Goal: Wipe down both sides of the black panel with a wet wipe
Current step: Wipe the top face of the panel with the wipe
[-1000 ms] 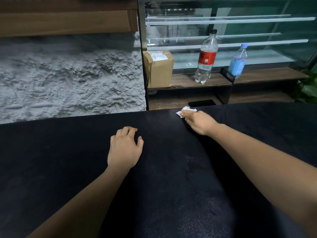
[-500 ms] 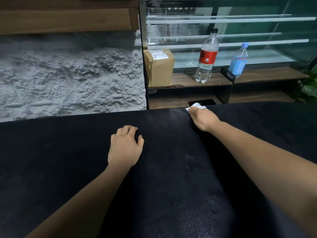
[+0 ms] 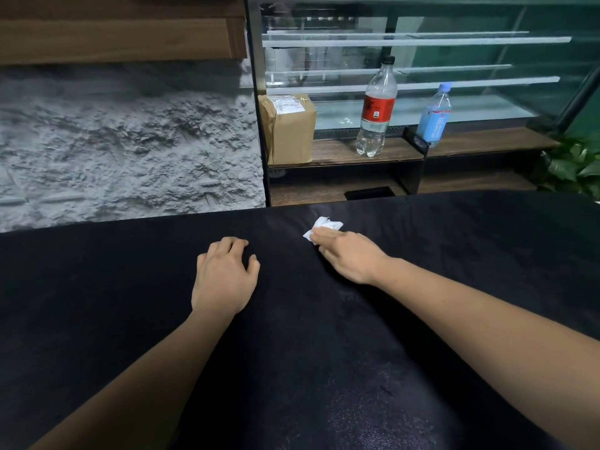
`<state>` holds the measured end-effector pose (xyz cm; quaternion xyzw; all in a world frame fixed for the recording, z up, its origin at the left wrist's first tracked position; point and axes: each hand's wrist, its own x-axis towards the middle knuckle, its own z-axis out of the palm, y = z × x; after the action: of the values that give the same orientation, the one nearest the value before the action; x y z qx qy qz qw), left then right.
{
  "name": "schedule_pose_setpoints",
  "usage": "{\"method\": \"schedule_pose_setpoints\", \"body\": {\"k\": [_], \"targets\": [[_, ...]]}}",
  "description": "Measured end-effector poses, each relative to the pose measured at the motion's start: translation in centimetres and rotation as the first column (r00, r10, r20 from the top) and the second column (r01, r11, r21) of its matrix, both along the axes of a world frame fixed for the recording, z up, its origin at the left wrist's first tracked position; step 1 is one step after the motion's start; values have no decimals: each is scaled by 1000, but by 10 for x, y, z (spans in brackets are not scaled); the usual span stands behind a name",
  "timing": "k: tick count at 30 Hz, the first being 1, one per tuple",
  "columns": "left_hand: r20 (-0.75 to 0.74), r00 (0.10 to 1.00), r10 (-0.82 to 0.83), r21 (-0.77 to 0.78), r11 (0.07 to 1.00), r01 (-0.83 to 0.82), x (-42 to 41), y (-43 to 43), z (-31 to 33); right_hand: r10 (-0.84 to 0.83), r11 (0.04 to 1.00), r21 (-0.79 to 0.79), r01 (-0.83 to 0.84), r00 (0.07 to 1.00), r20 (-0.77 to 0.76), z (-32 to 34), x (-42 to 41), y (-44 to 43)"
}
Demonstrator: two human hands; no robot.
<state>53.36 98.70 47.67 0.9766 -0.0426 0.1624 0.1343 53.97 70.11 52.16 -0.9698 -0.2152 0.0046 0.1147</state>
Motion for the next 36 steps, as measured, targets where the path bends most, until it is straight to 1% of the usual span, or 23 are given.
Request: {"method": "schedule_pose_setpoints", "body": {"k": [3,6,9,14,17,20,23,26,30,36], "targets": [[-9,1000,1,0,1000,-1,1,1,0,21,1000,-15,-21,1000,-5,4,-7,-6],[-6,1000,-3,-1,1000,3,1,0,0,-3,1000,-21,3,1000,-19,6,-7,-17],[0,1000,-3,-4,1000,3,0,0,0,-87,996,-19,87,996,-33,7,-3,-34],[4,1000,-8,-6,1000,8,-1,0,1,-176,983,53,176,984,-9,8,5,-67],[-8,1000,-7,-10,1000,7,0,0,1,-269,963,32,269,963,-6,5,13,-88],[-5,1000,-3,-6,1000,3,0,0,0,-312,948,67,311,950,-1,3,18,-101],[-1,1000,-2,-3,1000,2,1,0,0,-322,947,26,321,947,14,2,18,-97],[-6,1000,1,3,1000,-1,1,0,-1,-369,929,-31,369,929,-8,3,14,-82],[0,1000,2,6,1000,-2,1,1,-1,-335,942,-11,335,942,-17,6,-3,-61],[-4,1000,-1,6,1000,1,0,0,0,-216,976,21,216,976,-12,6,-36,-32]]}}
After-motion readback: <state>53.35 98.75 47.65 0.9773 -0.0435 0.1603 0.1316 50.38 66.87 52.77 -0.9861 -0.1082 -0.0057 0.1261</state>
